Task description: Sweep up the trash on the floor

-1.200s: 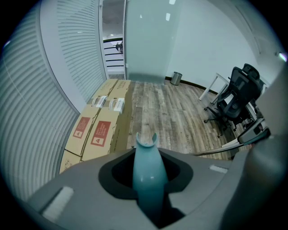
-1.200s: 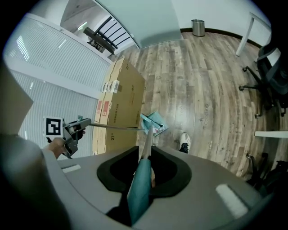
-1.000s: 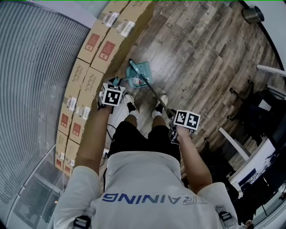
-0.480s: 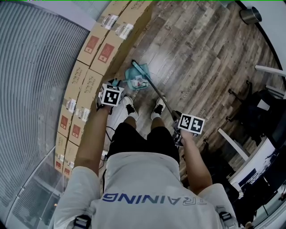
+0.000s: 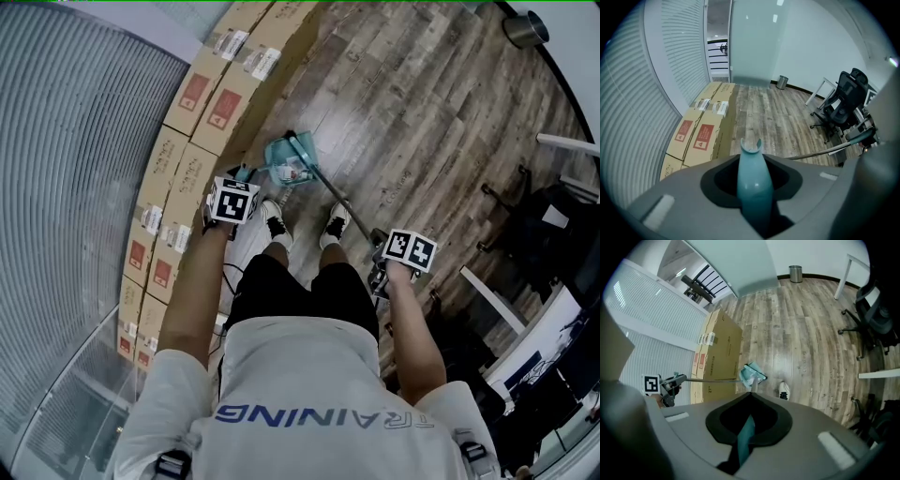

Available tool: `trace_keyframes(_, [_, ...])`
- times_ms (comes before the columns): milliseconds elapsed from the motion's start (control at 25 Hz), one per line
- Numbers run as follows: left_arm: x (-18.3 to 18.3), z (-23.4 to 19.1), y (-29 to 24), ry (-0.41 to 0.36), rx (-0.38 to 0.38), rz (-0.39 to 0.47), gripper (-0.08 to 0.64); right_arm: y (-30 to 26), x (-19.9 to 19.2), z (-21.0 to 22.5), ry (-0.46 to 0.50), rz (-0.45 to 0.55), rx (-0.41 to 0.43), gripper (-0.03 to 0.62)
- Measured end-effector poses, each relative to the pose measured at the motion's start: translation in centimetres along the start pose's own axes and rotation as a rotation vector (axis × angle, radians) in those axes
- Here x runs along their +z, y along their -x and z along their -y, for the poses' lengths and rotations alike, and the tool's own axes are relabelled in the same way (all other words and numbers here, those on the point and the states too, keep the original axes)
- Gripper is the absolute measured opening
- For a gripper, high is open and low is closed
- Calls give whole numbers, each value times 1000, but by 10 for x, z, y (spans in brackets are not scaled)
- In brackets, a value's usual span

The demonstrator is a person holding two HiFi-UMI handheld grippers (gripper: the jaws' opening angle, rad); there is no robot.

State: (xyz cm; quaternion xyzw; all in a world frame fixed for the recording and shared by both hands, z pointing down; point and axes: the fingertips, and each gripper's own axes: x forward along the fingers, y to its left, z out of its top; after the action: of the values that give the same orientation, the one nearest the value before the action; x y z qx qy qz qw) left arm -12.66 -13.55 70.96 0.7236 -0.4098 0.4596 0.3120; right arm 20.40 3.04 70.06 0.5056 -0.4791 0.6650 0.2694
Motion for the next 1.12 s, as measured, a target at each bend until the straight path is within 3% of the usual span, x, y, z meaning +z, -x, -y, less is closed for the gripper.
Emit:
trace_keyframes(280, [-5,-3,-4,15,-5,-1,112,-7,2,10,3,20,-47,12])
trace_keyframes(760, [-4,-4,-3,22,-14,-12,109,-11,11,13,-6,11,-6,28])
trace_keyframes(800, [-4,-4,-2,23,-15,-12,109,-13,10,10,-18,1,28,48])
trace_keyframes(880, [-4,-5,-3,24,-17,-12,109,-17,5,1,-32,-30,92,200])
trace_keyframes(1000, [-4,-6,-3,26,-18,-13,109,-24,-6,6,29,-83,23,117])
trace_keyframes(1120, [-4,-6,-3,26,-18,-13,110,-32,-22,10,86,-179,-21,109])
